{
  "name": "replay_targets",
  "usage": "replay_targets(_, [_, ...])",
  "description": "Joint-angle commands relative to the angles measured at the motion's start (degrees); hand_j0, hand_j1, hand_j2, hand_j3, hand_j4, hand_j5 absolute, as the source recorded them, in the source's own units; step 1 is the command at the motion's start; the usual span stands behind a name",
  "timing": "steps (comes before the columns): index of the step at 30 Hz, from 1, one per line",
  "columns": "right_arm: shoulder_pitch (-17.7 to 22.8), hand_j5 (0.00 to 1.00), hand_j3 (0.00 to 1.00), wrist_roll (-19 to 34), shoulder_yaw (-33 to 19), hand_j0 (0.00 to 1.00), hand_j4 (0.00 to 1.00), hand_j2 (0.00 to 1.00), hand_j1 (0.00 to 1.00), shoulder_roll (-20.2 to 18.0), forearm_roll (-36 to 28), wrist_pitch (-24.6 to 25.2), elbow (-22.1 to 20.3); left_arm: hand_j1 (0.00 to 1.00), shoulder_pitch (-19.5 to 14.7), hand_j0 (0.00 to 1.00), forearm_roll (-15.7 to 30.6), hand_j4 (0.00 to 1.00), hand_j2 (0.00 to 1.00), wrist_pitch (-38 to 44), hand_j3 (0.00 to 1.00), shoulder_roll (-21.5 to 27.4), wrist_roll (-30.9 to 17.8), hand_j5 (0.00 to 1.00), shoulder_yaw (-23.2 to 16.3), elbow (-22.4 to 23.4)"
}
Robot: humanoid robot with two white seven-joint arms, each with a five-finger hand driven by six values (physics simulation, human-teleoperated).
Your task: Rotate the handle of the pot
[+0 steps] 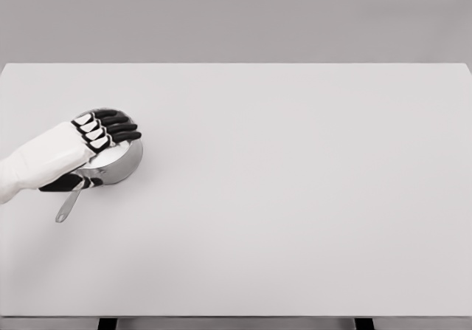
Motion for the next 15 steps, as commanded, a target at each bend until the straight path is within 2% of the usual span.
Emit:
replay_targets(1, [0.0,1.00,1.00,-0.1,0.0,1.00,1.00,1.00,1.00,0.0,0.0,0.0,0.0,1.00,0.0,1.00,-0.1,1.00,1.00,0.0,1.00,0.1,0.0,1.00,-0.3,0.0])
replay_targets(4, [0.0,1.00,1.00,0.0,0.0,1.00,1.00,1.00,1.00,0.0,0.0,0.0,0.0,1.00,0.4,1.00,-2.4,1.00,1.00,0.0,1.00,0.1,0.0,1.00,-1.4,0.0])
replay_targets(8, [0.0,1.00,1.00,0.0,0.1,1.00,1.00,1.00,1.00,0.0,0.0,0.0,0.0,1.00,0.6,1.00,-2.9,1.00,1.00,0.0,1.00,0.1,0.0,1.00,-1.8,0.0])
replay_targets(10, [0.0,1.00,1.00,0.0,0.1,1.00,1.00,1.00,1.00,0.0,0.0,0.0,0.0,1.00,1.1,1.00,-5.0,1.00,1.00,0.0,1.00,0.0,0.0,1.00,-1.8,0.0])
replay_targets(15, [0.0,1.00,1.00,0.0,0.0,1.00,1.00,1.00,1.00,0.0,0.0,0.1,0.0,1.00,1.1,1.00,-5.0,1.00,1.00,0.0,1.00,0.9,0.0,1.00,-1.3,0.1])
